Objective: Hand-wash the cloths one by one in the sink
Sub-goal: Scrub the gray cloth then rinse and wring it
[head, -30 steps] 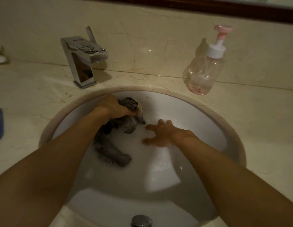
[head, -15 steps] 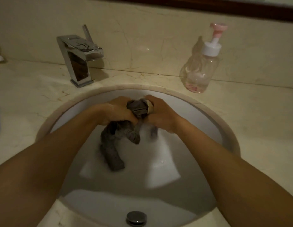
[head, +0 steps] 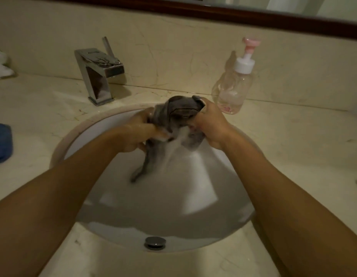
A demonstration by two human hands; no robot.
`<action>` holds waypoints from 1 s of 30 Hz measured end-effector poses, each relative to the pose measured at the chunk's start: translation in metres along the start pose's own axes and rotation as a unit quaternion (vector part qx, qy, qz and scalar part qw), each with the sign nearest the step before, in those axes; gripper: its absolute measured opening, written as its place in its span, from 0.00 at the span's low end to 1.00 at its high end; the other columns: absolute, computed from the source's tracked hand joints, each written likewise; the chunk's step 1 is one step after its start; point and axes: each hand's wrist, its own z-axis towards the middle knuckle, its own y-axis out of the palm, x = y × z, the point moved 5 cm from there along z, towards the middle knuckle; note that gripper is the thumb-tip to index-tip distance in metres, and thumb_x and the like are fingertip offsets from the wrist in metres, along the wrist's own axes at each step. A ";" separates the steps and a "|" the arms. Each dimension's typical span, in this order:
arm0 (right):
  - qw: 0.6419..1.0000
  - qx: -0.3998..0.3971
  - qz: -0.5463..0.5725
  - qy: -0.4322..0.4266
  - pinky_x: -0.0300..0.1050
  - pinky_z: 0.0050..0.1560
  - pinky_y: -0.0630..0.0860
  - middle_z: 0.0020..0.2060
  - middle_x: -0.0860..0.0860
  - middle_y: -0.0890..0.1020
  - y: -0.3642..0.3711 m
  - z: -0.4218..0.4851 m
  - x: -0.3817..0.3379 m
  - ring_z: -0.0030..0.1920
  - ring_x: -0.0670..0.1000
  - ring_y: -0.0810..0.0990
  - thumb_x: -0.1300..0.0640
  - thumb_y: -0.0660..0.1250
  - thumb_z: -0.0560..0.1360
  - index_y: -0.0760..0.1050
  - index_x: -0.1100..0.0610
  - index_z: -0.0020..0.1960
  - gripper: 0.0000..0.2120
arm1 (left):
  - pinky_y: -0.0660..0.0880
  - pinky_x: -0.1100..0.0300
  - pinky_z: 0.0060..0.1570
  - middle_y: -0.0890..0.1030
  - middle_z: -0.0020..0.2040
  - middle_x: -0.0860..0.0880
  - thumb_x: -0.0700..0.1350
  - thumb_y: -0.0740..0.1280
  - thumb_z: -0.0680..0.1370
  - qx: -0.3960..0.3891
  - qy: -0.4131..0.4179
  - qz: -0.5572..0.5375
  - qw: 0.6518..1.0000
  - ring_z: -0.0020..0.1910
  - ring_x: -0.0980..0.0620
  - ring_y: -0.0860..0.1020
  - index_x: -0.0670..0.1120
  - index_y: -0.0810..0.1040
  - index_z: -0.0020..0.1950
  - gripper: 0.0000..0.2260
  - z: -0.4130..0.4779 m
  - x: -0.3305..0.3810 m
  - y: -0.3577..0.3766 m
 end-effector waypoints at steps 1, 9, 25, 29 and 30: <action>0.999 -0.008 -0.050 -0.007 0.45 0.36 0.79 0.41 0.54 0.84 -0.006 -0.003 -0.005 0.36 0.45 0.82 0.71 0.75 0.72 0.78 0.61 0.57 0.16 | 0.83 0.44 0.41 0.83 0.51 0.46 0.35 0.76 0.70 0.028 0.013 -0.038 0.999 0.52 0.40 0.82 0.51 0.75 0.60 0.23 -0.002 0.007 -0.007; 0.994 -0.044 -0.098 0.017 0.58 0.68 0.76 0.75 0.50 0.71 0.016 -0.025 0.018 0.72 0.52 0.74 0.50 0.86 0.61 0.43 0.47 0.84 0.67 | 0.75 0.25 0.50 0.79 0.61 0.35 0.35 0.75 0.61 0.041 0.095 -0.173 0.980 0.59 0.32 0.79 0.40 0.72 0.69 0.35 -0.009 0.019 -0.002; 0.907 -0.010 -0.414 0.078 0.45 0.43 0.75 0.47 0.52 0.82 0.011 -0.022 0.025 0.42 0.53 0.78 0.45 0.70 0.76 0.76 0.50 0.54 0.12 | 0.80 0.41 0.56 0.85 0.54 0.46 0.43 0.78 0.68 -0.029 0.068 -0.179 0.981 0.54 0.46 0.83 0.54 0.83 0.54 0.16 -0.006 0.029 0.038; 0.862 -0.002 -0.501 0.078 0.49 0.44 0.82 0.48 0.53 0.82 -0.002 -0.028 0.019 0.44 0.58 0.82 0.45 0.71 0.72 0.77 0.49 0.58 0.17 | 0.78 0.49 0.59 0.75 0.67 0.48 0.57 0.83 0.62 0.057 0.073 0.135 0.986 0.60 0.49 0.79 0.52 0.66 0.70 0.43 -0.002 0.016 0.017; 0.833 -0.017 -0.547 0.074 0.48 0.42 0.79 0.48 0.53 0.80 -0.003 -0.030 0.017 0.44 0.58 0.80 0.48 0.72 0.72 0.77 0.51 0.58 0.16 | 0.73 0.50 0.65 0.68 0.72 0.49 0.57 0.84 0.61 0.071 0.092 0.235 0.965 0.67 0.49 0.73 0.53 0.59 0.76 0.50 -0.002 0.014 0.015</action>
